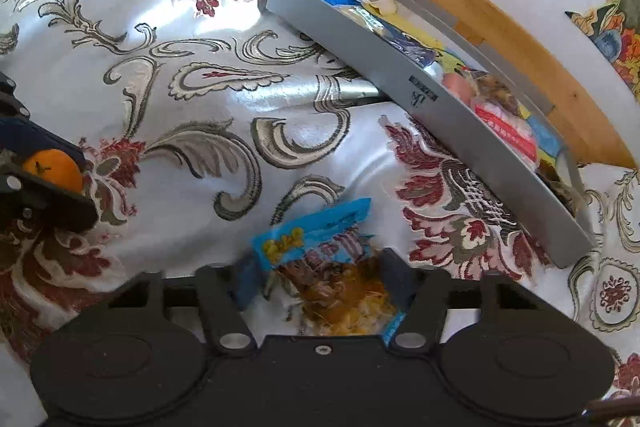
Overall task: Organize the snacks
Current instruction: 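Grasp the orange with the left gripper while the right grasps the blue jerky bag, then lift and carry the orange and jerky bag with both grippers over the tray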
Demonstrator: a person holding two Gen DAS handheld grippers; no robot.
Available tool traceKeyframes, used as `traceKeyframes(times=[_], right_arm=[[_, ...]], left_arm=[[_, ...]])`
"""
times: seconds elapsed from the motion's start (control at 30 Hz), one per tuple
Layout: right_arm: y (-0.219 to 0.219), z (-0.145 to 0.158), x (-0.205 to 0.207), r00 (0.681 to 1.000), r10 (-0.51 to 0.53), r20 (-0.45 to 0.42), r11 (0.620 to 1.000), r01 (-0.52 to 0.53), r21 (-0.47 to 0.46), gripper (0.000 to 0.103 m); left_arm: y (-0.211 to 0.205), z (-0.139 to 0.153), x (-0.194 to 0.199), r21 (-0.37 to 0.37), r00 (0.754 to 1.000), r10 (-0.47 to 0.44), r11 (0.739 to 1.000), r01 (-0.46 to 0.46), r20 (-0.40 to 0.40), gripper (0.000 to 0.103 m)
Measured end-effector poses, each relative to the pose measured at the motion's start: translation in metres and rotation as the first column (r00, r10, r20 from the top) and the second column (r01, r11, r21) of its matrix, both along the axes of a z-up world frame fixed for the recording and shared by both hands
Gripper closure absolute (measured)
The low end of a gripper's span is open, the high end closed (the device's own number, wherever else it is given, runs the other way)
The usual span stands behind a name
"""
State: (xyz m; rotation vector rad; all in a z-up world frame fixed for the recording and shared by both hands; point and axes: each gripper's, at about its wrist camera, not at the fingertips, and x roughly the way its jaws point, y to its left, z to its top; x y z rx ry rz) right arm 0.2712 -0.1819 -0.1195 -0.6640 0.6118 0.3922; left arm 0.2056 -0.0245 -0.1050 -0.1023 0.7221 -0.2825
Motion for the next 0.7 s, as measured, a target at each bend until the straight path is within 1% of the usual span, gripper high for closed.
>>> traceKeyframes(times=[0.03,0.1,0.13,0.17,0.2,0.47,0.57,0.7], right_arm=[[0.002,-0.001,-0.002,1.0,0.012,0.001,1.0,-0.012,-0.01,0.049],[0.005,0.0,-0.006,1.0,0.023,-0.011,1.0,-0.023,-0.011,0.061],[0.005,0.001,-0.007,0.999,0.027,-0.02,1.0,-0.027,-0.005,0.065],[0.006,0.002,-0.007,0.999,0.036,-0.029,0.999,-0.036,-0.001,0.074],[0.008,0.002,-0.01,0.998,0.047,-0.031,0.999,-0.047,-0.005,0.076],[0.022,0.004,-0.038,0.987,0.16,-0.019,0.985,-0.161,-0.067,0.077],[0.028,0.008,-0.053,0.979,0.204,0.013,0.974,-0.202,-0.1,0.077],[0.029,0.021,-0.061,0.976,0.209,0.068,0.975,-0.202,-0.091,0.076]], left_arm=[[0.0,0.001,0.0,-0.005,1.0,0.001,1.0,-0.001,0.001,0.065],[0.001,0.003,-0.001,-0.021,1.0,0.0,1.0,0.0,0.007,0.065],[0.001,0.004,-0.001,-0.027,1.0,-0.001,1.0,0.001,0.012,0.065],[0.0,0.005,-0.001,-0.032,1.0,-0.002,0.999,0.003,0.018,0.065],[0.0,0.006,-0.002,-0.035,1.0,-0.003,0.999,0.004,0.024,0.065],[0.0,0.01,-0.004,-0.057,0.999,0.008,0.998,-0.007,0.032,0.065],[0.003,0.013,-0.006,-0.069,0.999,0.023,0.997,-0.02,0.042,0.065],[0.007,0.02,-0.006,-0.092,0.997,0.047,0.995,-0.041,0.062,0.065]])
